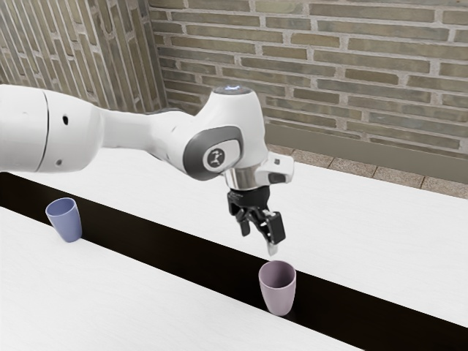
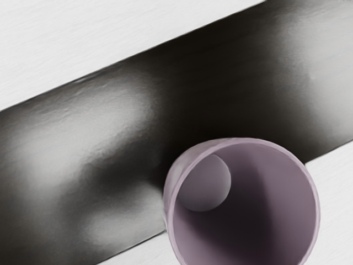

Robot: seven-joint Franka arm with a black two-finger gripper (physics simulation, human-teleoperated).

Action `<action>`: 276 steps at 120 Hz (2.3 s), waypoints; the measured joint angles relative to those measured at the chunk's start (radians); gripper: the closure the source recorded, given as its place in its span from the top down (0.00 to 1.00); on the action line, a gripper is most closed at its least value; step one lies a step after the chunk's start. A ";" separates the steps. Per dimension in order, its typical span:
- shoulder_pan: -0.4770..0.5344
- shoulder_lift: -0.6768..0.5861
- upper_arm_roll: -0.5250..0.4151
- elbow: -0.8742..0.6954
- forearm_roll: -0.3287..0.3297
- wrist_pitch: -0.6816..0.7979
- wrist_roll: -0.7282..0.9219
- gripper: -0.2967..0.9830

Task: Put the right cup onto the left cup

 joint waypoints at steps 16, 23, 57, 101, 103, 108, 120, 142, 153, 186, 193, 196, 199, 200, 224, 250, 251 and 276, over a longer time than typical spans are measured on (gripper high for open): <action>0.000 0.046 0.001 -0.006 0.003 0.047 -0.022 0.77; 0.000 0.060 0.001 -0.014 0.005 0.060 -0.030 0.77; -0.005 0.128 0.003 -0.031 0.047 0.106 -0.059 0.77; -0.035 0.149 0.001 -0.025 0.073 0.157 -0.085 0.32; -0.037 0.149 0.001 -0.025 0.074 0.158 -0.086 0.31; -0.041 0.149 0.001 -0.025 0.075 0.160 -0.088 0.27; -0.045 0.149 0.001 -0.026 0.077 0.163 -0.093 0.22; -0.050 0.109 0.001 -0.038 0.078 0.165 -0.102 0.18; -0.050 0.054 0.001 -0.070 0.080 0.164 -0.110 0.17; -0.007 -0.172 0.007 -0.189 0.075 0.138 -0.131 0.16; 0.014 -0.218 0.014 -0.198 0.073 0.118 -0.134 0.16; 0.018 -0.237 0.023 -0.205 0.073 0.110 -0.134 0.16; 0.018 -0.257 0.036 -0.214 0.071 0.102 -0.135 0.16; 0.019 -0.264 0.040 -0.216 0.071 0.099 -0.135 0.16; 0.027 -0.398 0.162 -0.271 0.067 0.027 -0.126 0.16; 0.049 -0.487 0.261 -0.300 0.066 -0.043 -0.096 0.16; 0.052 -0.489 0.263 -0.301 0.066 -0.045 -0.094 0.16; 0.178 -0.529 0.276 -0.299 0.066 -0.083 -0.043 0.16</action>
